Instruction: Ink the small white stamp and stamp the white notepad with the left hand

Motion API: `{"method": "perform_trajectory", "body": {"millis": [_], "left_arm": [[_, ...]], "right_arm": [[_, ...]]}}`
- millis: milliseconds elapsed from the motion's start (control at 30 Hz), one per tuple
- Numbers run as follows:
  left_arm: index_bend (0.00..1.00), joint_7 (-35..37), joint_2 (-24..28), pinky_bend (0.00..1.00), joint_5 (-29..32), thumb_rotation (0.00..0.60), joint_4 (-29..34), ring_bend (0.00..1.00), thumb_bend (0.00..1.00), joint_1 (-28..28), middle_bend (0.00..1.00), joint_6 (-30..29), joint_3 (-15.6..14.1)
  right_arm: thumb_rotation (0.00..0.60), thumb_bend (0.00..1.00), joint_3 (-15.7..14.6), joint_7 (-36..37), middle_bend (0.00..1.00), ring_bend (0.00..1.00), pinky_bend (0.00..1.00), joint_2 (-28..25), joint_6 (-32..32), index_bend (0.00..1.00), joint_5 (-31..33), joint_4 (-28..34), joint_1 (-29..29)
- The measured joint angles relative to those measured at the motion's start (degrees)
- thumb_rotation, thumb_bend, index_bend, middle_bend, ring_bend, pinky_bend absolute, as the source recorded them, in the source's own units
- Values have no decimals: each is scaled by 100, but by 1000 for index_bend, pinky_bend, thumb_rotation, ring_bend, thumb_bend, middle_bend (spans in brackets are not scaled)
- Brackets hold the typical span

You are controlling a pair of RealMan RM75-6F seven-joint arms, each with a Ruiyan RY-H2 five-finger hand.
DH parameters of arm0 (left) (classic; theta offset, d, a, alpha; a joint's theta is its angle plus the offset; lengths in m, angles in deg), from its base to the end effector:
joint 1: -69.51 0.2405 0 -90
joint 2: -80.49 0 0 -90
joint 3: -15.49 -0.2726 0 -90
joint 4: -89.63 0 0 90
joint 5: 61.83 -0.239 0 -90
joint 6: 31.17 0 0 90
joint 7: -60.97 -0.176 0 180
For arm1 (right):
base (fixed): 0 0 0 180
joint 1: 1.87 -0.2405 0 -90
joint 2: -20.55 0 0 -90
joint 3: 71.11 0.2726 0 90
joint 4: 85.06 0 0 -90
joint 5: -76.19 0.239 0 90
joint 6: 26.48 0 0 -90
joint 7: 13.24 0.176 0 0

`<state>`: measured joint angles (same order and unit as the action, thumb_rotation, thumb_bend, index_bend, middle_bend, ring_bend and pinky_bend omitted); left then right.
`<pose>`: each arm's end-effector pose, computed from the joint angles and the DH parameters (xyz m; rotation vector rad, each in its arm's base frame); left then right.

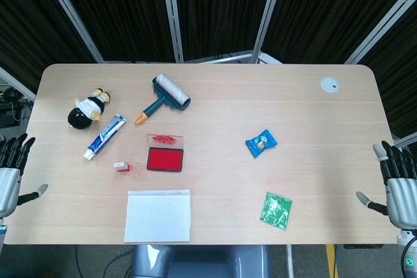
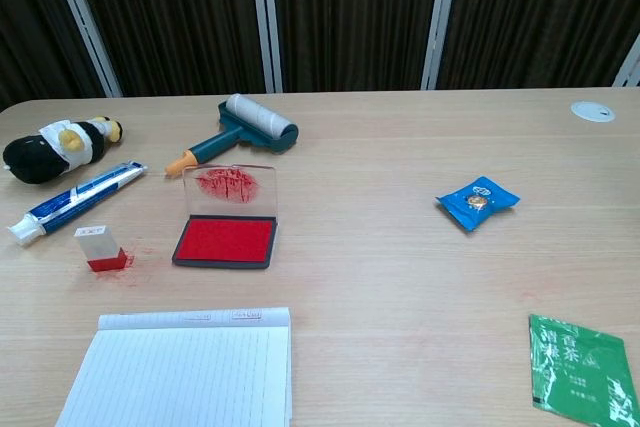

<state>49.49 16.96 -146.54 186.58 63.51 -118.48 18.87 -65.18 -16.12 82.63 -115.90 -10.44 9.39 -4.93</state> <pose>-0.3155 0.2235 0.1440 -1.3951 -0.7691 -0.8405 -0.3260 -0.2173 0.1686 1.3215 -0.7841 0.9349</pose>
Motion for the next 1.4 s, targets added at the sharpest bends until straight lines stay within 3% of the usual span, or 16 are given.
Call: {"method": "perform_trajectory", "body": {"millis": [133, 200, 267, 333, 400, 500, 633, 867, 1100, 1400], "left_arm": [[0, -40, -17, 13, -31, 600, -32, 0, 0, 8, 0, -27, -2], [0, -45, -26, 122, -32, 600, -44, 54, 0, 8, 0, -13, -9], [0, -42, -50, 328, -9, 600, -68, 215, 0, -17, 0, 44, 0], [0, -28, -112, 559, 58, 600, -96, 457, 0, -69, 0, 110, 51], [0, 42, -231, 673, 190, 600, -125, 589, 0, -167, 0, 240, 152], [0, 108, -375, 754, 422, 600, -137, 692, 0, -323, 11, 518, 268], [0, -37, -590, 797, 914, 600, -106, 754, 18, -659, 161, 1151, 428], [112, -732, -1140, 803, 1984, 600, -189, 769, 114, -1349, 245, 2170, 663], [282, -1156, -1532, 803, 2517, 600, -446, 769, 192, -1732, 339, 2521, 717], [315, -1336, -1820, 801, 2707, 600, -664, 769, 229, -1971, 358, 2628, 656]], "right_arm": [[600, 0, 0, 16, 0, 0, 0, -10, -8, 0, -3, 10, 4], [600, 0, -1, 28, 0, 0, 0, -17, -9, 0, -4, 24, 6], [600, 0, -1, 46, 0, 0, 0, -32, -15, 0, -10, 53, 9], [600, 0, 0, 53, 0, 0, 0, -41, -23, 0, -22, 79, 9], [600, 0, 4, 54, 0, 0, 0, -42, -12, 0, -21, 98, -1], [600, 0, 10, 39, 0, 0, 0, -34, 34, 0, -10, 107, -28], [600, 0, 14, -27, 0, 0, 0, 26, 205, 0, 92, 30, -90], [600, 0, 89, -68, 0, 0, 0, 110, 358, 0, 299, -116, -174], [600, 0, 92, -93, 0, 0, 0, 153, 476, 0, 409, -205, -213], [600, 0, 79, -101, 0, 0, 0, 151, 464, 0, 427, -197, -202]]}}
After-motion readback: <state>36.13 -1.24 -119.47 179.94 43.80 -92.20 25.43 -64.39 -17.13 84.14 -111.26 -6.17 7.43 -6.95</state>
